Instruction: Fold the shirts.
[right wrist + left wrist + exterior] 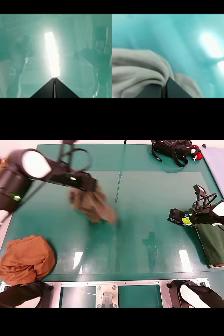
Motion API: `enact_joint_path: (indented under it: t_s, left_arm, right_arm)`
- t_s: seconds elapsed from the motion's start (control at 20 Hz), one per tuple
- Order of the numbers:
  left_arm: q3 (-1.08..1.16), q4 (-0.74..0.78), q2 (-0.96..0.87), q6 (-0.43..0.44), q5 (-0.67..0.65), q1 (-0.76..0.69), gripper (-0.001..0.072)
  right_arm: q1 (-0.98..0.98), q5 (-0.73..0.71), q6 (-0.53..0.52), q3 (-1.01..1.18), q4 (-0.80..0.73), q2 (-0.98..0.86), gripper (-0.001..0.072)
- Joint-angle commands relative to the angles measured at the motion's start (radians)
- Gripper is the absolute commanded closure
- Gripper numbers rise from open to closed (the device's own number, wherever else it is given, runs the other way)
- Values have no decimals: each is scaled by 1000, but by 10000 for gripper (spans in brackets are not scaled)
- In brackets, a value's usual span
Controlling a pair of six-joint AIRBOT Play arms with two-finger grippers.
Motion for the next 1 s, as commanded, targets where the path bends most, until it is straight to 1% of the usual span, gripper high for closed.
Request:
enact_joint_path:
  t_s: [0.0,0.05,0.1,0.15,0.25,0.35,0.4,0.55,0.65,0.7,0.8,0.9,0.95]
  left_arm:
    - [9,-102,-63,-29,10,-162,683]
    - [3,-123,-94,-29,4,-188,412]
    - [1,-132,-126,-30,-6,-206,-10]
    - [1,-154,-149,-29,-26,-207,-13]
    - [2,-151,-163,-27,-61,-185,-13]
    - [21,-138,-159,-21,-112,-120,-13]
    - [31,-139,-159,-21,-138,-77,-13]
    - [21,-138,-161,-21,-173,64,-13]
    - [4,-138,-163,-21,-173,145,-13]
    - [-11,-139,-163,-21,-159,179,-13]
    - [-48,-138,-163,-21,-122,227,-13]
    - [-91,-138,-163,-20,-69,249,-13]
    - [-111,-139,-163,-20,-47,251,-13]
  right_arm:
    - [0,31,0,5,1,1,692]
    - [0,36,0,5,1,1,621]
    - [0,42,0,5,1,1,463]
    - [0,50,0,5,1,1,373]
    - [0,82,0,5,1,1,280]
    - [1,120,0,0,13,1,261]
    - [2,133,0,-16,39,1,198]
    - [27,130,-2,-147,138,1,189]
    - [96,79,-14,-275,219,1,189]
    - [143,32,-27,-336,275,1,189]
    - [259,-116,-39,-430,382,-3,189]
    - [343,-228,-38,-446,438,-32,192]
    - [364,-262,-46,-436,476,-54,231]
